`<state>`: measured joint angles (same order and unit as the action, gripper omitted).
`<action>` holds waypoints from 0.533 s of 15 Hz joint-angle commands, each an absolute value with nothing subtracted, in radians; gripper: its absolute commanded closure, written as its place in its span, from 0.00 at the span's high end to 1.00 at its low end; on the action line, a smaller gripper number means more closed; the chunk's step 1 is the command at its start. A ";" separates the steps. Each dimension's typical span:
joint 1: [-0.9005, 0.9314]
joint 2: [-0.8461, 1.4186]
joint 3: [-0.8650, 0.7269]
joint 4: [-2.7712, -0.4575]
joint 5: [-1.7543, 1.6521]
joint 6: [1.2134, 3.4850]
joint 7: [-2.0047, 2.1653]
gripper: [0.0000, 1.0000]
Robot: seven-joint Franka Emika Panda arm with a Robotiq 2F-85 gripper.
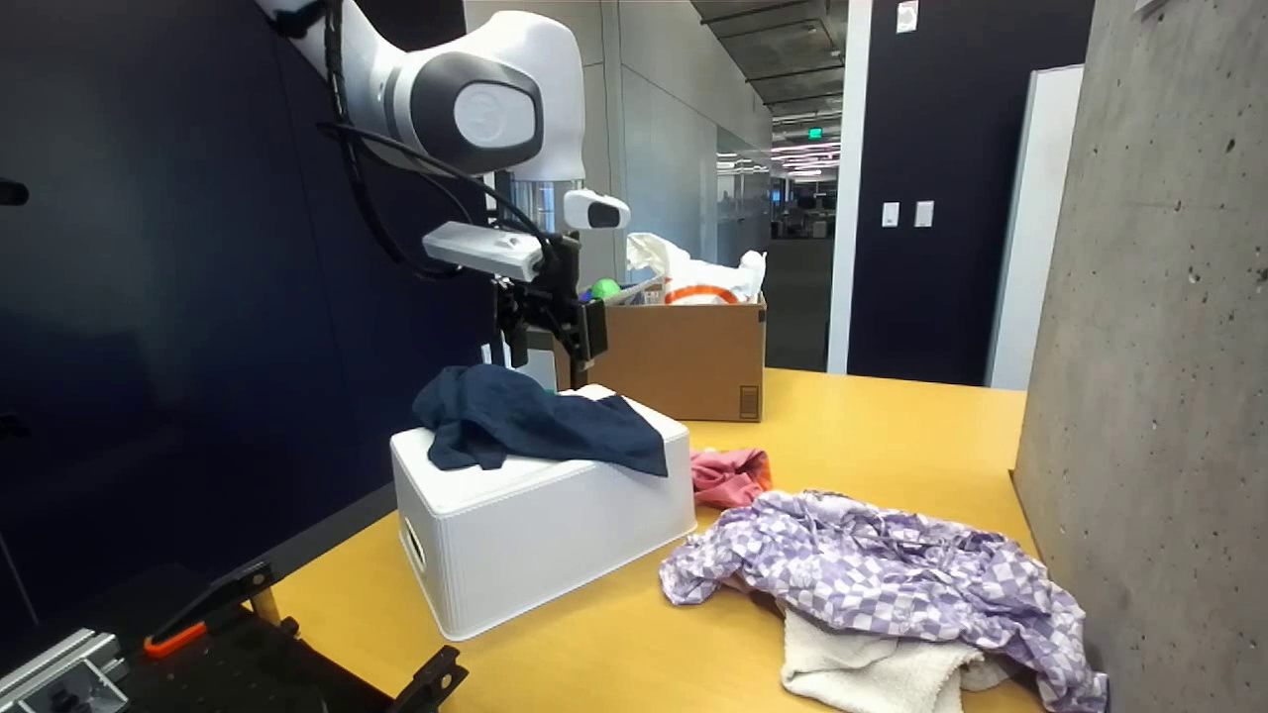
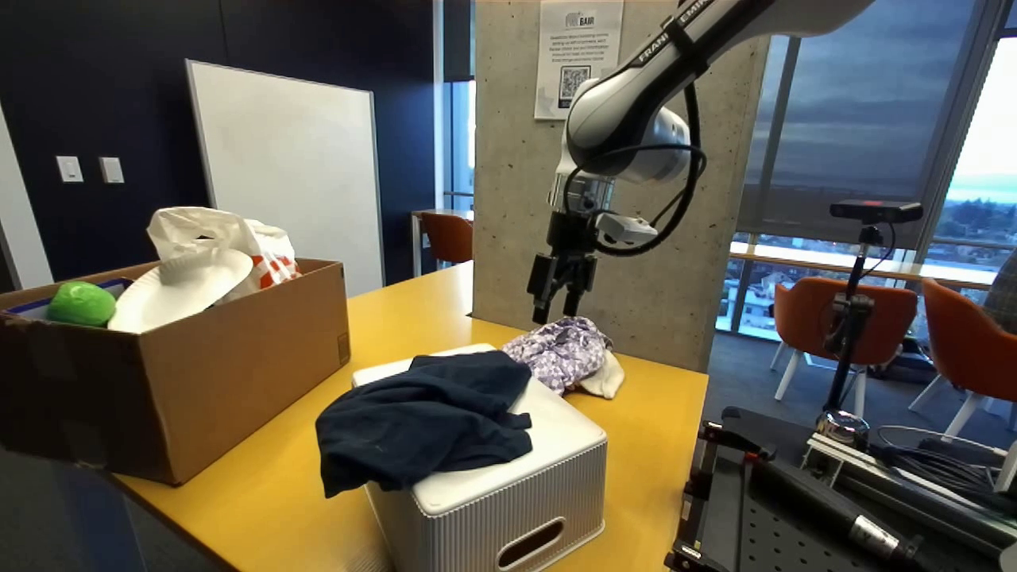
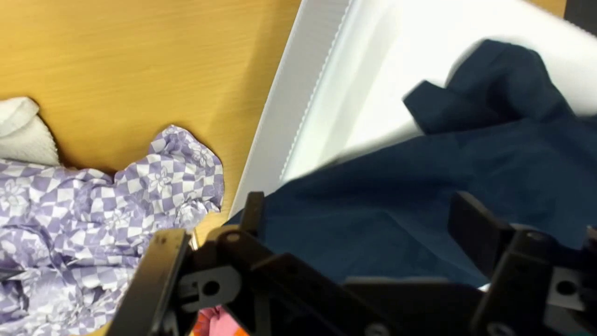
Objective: Remove the purple clothing from the top of the container then put the dark blue shirt on top of the container.
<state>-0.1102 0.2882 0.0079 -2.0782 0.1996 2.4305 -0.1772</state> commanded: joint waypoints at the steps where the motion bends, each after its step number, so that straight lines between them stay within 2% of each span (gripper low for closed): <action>1: -0.134 0.356 0.015 -2.051 0.246 2.483 -0.222 1.00; 8: -0.141 0.522 0.041 -1.912 0.207 2.387 -0.289 1.00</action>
